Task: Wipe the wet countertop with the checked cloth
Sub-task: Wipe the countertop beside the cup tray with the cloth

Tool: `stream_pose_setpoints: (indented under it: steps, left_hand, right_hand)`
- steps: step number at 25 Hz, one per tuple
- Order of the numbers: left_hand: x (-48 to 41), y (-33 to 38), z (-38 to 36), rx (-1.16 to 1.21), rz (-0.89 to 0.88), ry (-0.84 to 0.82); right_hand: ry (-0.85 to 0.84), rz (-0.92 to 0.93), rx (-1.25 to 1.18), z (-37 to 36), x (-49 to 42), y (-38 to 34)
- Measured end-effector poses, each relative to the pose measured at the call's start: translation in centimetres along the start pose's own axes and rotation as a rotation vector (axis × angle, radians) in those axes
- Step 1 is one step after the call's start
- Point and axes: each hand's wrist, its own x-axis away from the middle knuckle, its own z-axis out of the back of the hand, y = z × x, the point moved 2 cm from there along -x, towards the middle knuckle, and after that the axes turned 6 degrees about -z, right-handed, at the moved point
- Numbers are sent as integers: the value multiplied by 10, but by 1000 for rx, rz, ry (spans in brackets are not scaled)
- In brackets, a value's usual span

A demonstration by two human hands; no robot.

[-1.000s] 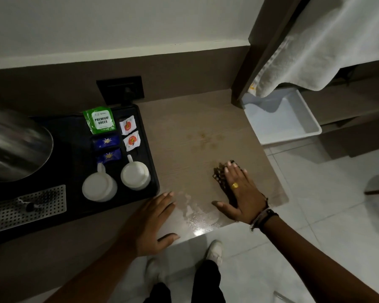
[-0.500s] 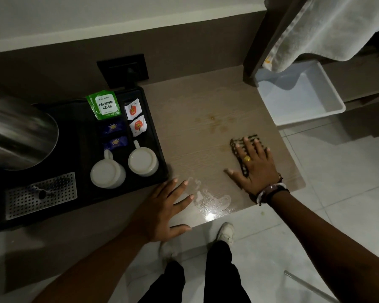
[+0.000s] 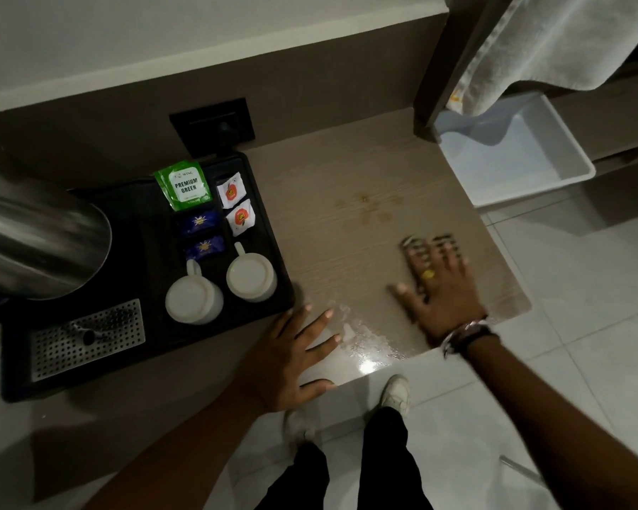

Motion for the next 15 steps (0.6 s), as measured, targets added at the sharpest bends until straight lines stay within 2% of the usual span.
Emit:
stream_pose_setpoints:
  steps: [2, 4, 6, 8, 10, 12, 15]
  left_hand:
    - [1, -1, -3, 8, -32, 16]
    - [-3, -3, -2, 20, -25, 39]
    - [-1, -4, -4, 37, -20, 37]
    - [-1, -1, -3, 33, -30, 11]
    - [-1, -4, -2, 28, -27, -11]
    - [-2, -2, -3, -10, -1, -24]
    - [-2, 0, -3, 10, 13, 3]
  right_hand:
    - [99, -201, -64, 20, -59, 16]
    - [134, -215, -70, 34, -104, -17]
    - [88, 67, -24, 16, -93, -83]
    - [25, 386, 44, -11, -31, -120]
    - [-5, 471, 86, -27, 26, -94]
    - [34, 365, 82, -16, 26, -30]
    - [70, -87, 3, 29, -67, 25]
